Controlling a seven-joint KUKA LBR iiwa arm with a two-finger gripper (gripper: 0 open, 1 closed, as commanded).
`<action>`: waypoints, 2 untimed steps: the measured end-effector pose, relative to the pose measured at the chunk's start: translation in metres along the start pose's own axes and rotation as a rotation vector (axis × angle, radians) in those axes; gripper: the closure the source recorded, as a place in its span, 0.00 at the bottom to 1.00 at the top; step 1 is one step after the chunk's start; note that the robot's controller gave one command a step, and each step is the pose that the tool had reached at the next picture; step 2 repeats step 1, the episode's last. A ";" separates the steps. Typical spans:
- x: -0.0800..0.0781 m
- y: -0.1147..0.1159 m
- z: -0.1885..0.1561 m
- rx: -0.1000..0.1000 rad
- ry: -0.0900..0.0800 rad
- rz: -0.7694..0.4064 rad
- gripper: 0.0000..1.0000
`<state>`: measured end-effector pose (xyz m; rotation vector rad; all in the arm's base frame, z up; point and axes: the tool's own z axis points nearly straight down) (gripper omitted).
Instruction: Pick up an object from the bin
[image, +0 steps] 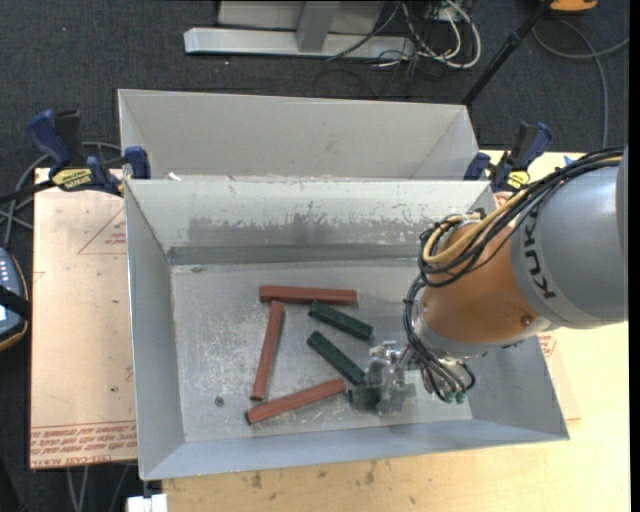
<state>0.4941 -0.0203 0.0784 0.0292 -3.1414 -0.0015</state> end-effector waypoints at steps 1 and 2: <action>-0.032 0.029 -0.133 0.001 -0.009 -0.327 1.00; -0.032 0.029 -0.133 0.001 -0.009 -0.327 1.00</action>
Offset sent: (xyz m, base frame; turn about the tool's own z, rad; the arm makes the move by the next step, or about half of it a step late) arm 0.0296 0.0284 0.1305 -0.3273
